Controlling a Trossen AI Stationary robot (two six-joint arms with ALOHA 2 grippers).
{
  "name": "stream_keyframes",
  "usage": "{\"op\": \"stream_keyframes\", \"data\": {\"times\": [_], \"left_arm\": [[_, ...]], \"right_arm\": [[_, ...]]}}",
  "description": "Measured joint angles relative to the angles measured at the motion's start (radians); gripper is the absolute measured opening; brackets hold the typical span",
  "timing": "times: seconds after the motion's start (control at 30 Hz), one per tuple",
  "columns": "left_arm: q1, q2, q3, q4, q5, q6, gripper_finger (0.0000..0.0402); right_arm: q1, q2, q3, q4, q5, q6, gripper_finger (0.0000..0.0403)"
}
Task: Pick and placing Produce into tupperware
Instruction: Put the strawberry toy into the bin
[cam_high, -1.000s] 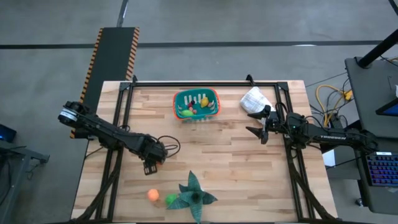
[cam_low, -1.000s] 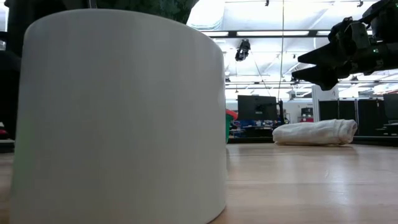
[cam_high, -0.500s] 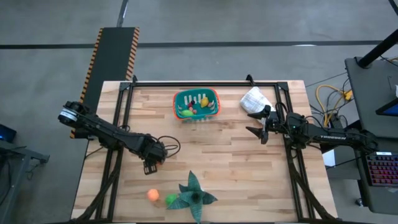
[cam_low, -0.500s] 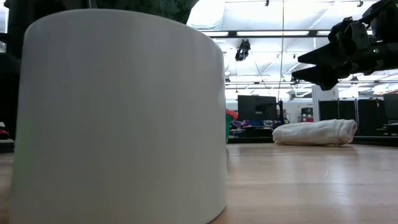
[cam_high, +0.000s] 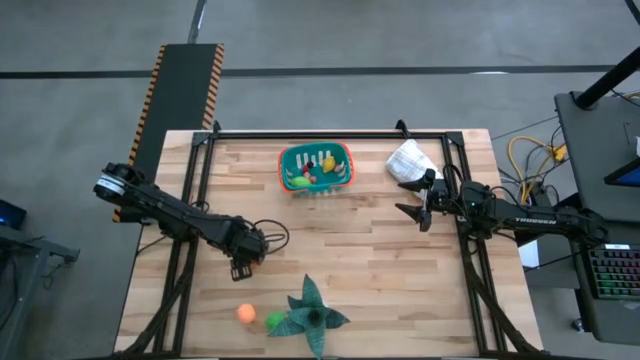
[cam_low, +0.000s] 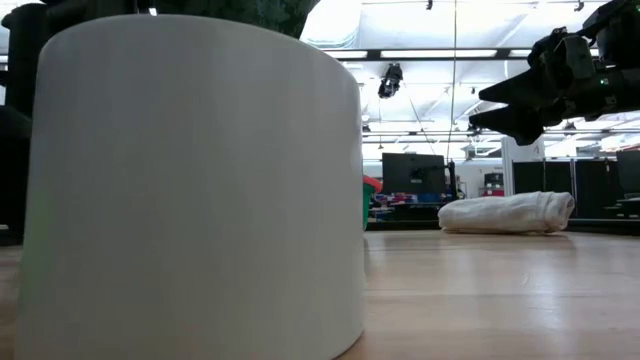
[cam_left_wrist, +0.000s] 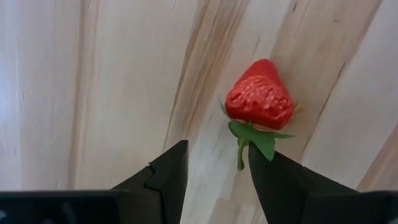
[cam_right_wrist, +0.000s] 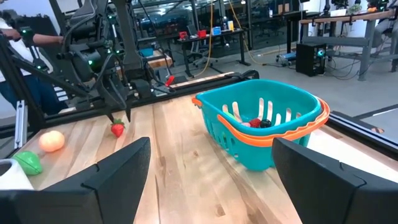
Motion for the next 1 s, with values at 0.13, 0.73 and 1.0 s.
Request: {"op": "stream_keyframes", "data": {"times": [0.13,0.73,1.0], "left_arm": [[0.0,0.0,-0.001,-0.001,0.002,-0.006,0.0152],[0.0,0.0,-0.002,-0.003,0.013,0.113,0.0003],[0.001,-0.09,0.011,0.0,-0.011,0.15,0.0001]], "right_arm": [[0.0,0.0,0.0,0.0,0.0,0.0,0.0327],[0.0,0.0,0.0,0.0,0.0,0.0,0.0327],[0.0,0.0,0.0,0.0,0.0,0.0,0.0327]]}}
